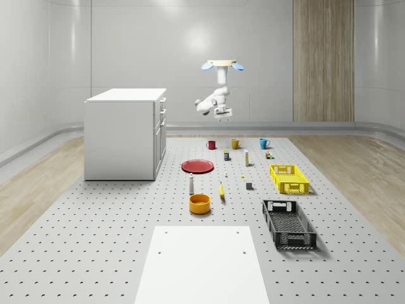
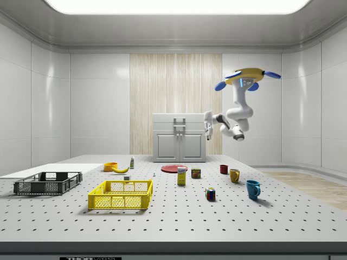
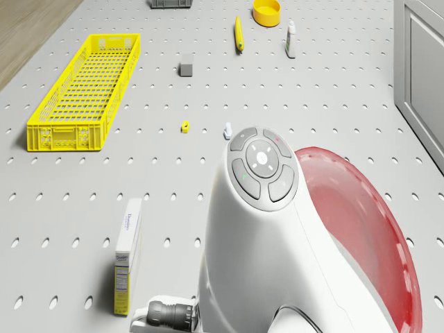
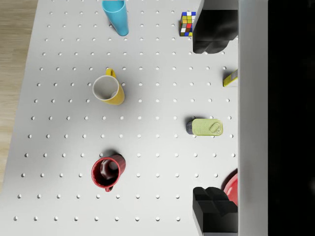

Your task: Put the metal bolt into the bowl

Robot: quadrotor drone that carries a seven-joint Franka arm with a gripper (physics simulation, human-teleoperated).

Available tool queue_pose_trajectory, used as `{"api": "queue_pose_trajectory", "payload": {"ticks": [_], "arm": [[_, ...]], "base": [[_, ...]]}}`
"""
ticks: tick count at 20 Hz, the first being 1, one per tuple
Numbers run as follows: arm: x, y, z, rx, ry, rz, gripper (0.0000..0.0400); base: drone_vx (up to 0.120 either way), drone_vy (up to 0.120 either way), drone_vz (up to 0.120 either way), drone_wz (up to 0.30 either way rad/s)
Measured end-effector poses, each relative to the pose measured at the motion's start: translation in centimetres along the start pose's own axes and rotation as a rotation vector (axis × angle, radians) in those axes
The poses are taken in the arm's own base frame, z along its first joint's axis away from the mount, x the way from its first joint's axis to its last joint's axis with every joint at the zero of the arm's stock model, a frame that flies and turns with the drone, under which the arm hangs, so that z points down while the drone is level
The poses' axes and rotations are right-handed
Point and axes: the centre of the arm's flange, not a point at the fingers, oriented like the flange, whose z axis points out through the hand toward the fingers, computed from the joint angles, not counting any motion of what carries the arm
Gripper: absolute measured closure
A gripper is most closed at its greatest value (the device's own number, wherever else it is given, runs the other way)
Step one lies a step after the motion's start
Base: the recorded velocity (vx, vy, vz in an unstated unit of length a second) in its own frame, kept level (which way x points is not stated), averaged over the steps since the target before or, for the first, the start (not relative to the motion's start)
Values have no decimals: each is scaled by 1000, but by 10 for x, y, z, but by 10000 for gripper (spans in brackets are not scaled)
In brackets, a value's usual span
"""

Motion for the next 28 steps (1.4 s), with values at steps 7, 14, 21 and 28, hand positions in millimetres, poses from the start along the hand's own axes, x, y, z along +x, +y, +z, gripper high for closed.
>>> {"api": "queue_pose_trajectory", "payload": {"ticks": [7,14,21,28], "arm": [[-6,-6,0,-56,59,-2,0],[-7,-7,0,-71,76,-2,0],[-8,-8,0,-76,81,-2,0],[-8,-8,0,-77,82,-2,0]], "base": [[120,0,-120,0],[120,0,-74,0],[120,0,-114,0],[120,-29,-120,0]]}}
